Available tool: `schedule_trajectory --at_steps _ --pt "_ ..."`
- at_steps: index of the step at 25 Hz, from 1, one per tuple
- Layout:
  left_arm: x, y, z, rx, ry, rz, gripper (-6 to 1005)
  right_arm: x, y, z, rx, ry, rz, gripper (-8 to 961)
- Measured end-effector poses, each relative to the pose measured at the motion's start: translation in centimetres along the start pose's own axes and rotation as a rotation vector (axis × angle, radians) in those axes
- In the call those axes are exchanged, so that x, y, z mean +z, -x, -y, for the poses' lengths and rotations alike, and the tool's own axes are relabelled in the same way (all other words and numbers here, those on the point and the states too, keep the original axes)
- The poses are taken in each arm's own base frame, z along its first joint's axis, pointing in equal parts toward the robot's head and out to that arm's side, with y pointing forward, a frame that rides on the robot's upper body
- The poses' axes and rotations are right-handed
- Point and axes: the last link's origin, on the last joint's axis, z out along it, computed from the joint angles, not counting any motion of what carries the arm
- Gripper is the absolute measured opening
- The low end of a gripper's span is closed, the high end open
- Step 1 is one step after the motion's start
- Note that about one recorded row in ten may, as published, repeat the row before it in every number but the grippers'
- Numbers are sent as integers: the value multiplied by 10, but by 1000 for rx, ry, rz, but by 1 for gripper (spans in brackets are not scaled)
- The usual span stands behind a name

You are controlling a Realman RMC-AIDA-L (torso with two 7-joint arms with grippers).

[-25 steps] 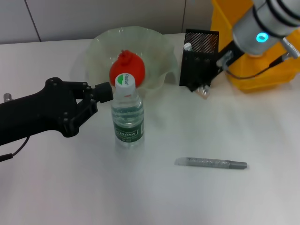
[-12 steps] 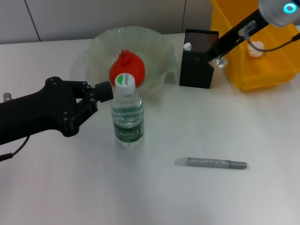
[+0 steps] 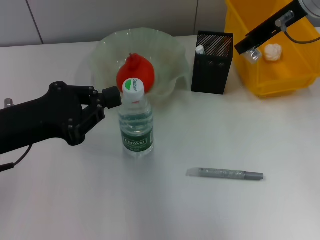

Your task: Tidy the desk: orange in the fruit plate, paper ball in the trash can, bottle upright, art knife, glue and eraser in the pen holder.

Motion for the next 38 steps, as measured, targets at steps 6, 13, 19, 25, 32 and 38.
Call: schedule_trajectory --at_steps 6,13,19,25,32,38 --pt "0 0 0 0 1 0 1 1 1 2 -13 -8 11 270" --pt "-1 1 0 -3 -2 0 1 1 5 5 -34 -25 33 273" --pt "-2 1 -1 -5 -2 -1 1 8 10 10 -54 -40 60 277" --pt "-3 1 -1 -9 -6 -11 1 17 15 15 -83 -53 76 280" --pt "-4 3 -1 -17 -10 -13 1 28 20 22 -113 -72 91 284" --pt "-3 3 -1 -20 -9 -13 1 37 25 25 -136 -83 115 287"
